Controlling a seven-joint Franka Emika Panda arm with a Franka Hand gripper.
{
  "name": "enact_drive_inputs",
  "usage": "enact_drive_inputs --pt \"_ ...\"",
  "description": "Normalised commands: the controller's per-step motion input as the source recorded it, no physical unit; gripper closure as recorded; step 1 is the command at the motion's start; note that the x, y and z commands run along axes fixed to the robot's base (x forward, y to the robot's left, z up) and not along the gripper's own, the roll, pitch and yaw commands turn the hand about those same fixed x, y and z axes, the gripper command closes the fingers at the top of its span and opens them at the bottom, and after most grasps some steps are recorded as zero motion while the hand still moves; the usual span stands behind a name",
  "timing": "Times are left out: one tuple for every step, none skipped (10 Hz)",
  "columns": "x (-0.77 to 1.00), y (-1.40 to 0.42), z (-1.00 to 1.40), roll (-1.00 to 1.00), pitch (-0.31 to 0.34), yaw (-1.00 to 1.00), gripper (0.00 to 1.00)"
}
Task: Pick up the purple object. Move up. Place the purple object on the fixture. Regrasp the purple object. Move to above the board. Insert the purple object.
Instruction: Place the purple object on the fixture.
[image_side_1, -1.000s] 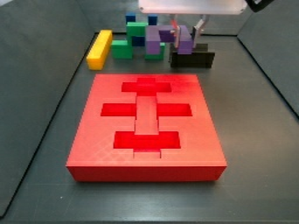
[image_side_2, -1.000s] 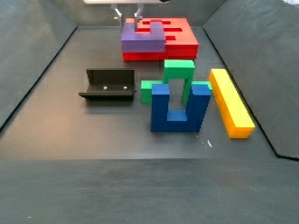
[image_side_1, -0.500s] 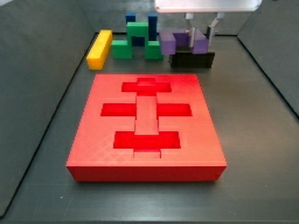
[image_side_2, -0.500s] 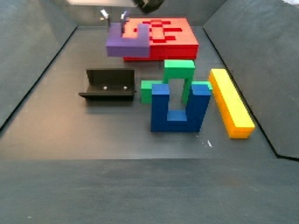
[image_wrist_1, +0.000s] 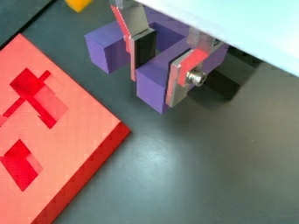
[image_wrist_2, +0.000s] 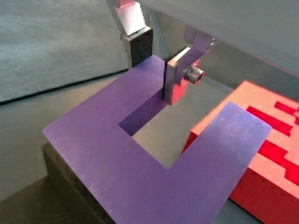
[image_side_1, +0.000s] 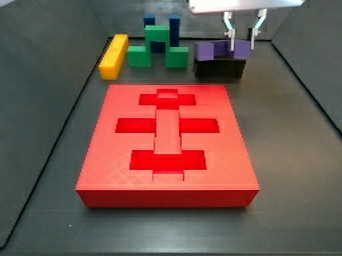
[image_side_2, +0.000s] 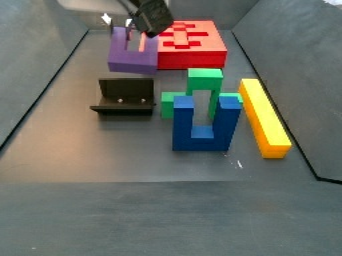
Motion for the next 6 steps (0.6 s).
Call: enact_drive_inputs --pt "0.86 0.38 0.00 -0.63 0.040 -0.04 1.00" --pt "0.84 0.33 0.00 -0.65 0.134 -0.03 1.00" --pt "0.82 0.27 0.03 -0.65 0.214 -0.06 1.00" --pt "0.82 0.27 0.04 -0.61 0.243 -0.08 1.00" --pt "0.81 0.27 0.03 -0.57 0.280 -0.11 1.00" --pt "0.80 0.27 0.03 -0.54 0.294 -0.12 1.00"
